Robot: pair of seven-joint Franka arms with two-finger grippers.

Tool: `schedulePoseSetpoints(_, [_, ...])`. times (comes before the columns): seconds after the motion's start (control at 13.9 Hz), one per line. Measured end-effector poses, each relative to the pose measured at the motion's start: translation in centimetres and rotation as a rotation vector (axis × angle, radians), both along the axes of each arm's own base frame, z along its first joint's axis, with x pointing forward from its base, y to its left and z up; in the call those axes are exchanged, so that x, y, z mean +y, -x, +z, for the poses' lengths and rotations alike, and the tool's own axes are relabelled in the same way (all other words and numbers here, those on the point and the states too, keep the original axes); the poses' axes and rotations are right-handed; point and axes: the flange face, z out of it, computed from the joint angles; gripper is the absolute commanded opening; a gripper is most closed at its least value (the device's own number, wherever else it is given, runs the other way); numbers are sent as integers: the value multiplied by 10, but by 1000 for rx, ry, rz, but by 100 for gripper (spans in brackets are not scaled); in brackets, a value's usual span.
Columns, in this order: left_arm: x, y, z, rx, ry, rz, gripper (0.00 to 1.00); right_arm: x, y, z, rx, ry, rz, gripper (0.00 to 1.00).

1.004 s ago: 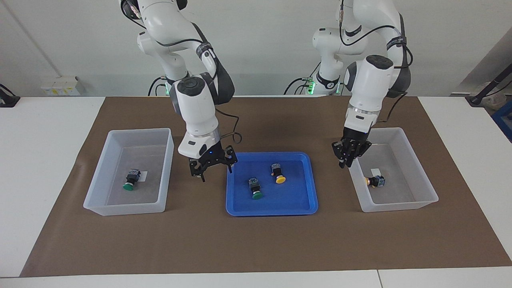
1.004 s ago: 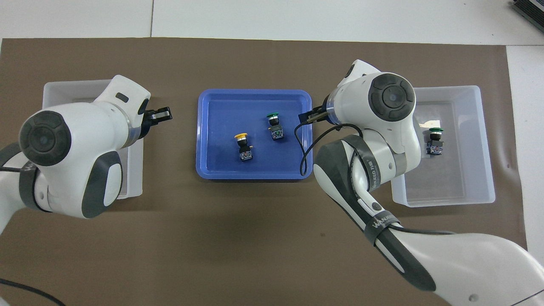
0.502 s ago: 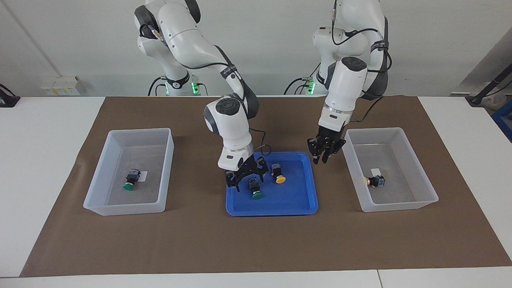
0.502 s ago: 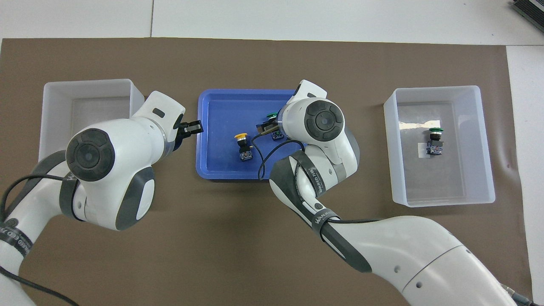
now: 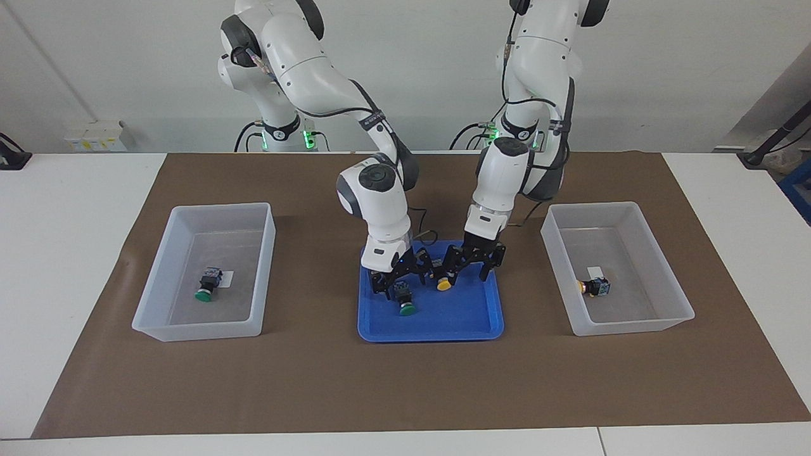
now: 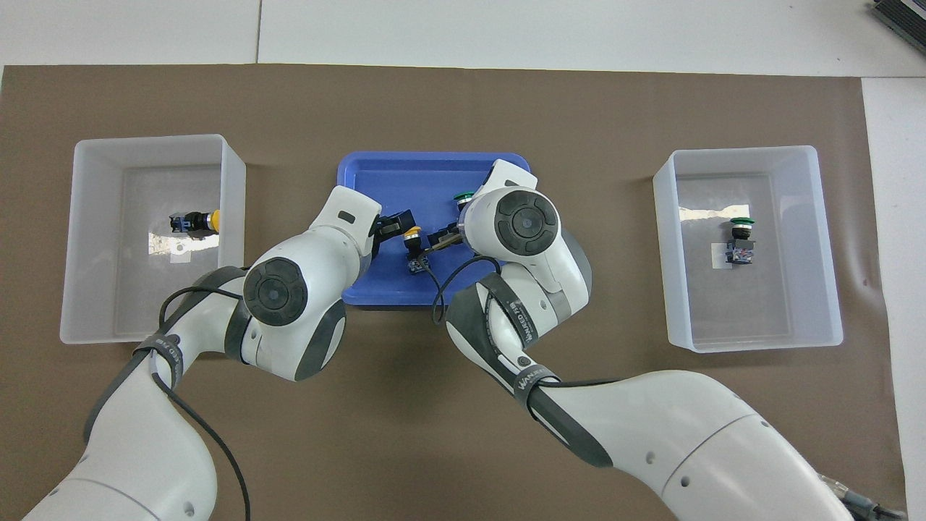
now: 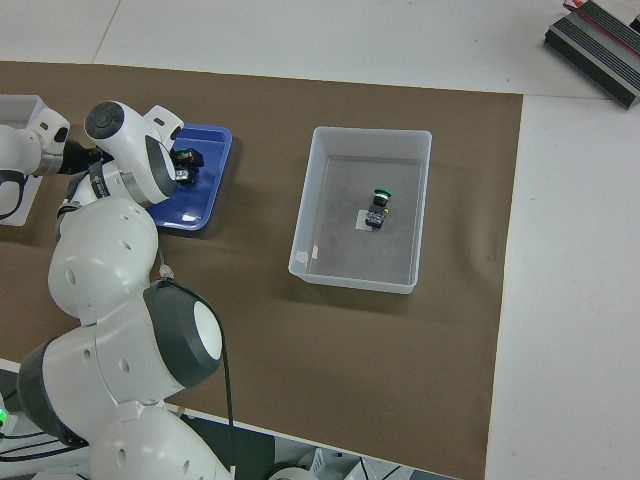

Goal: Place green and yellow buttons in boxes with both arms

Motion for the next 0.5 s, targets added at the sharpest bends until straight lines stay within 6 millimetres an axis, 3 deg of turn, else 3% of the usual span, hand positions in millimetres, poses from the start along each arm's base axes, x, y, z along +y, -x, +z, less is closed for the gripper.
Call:
schedulePoseSetpoints(0.07, [-1,-3,-1,-2,2,4,96,-1,1,-2,4,2,-2,5])
schedulePoseSetpoints(0.14, [0,-5,2,-10,5,6,96,-1,1,-3,5,3,-3,0])
schedulePoseSetpoints(0.36, [-1,-10,9,-24,12,9,96,-3,0,5,4,-14,-70,0])
schedulePoseSetpoints(0.5, [-4,-8,9,-23,13,2,95,-6,-2,21,-2,-28,-118,0])
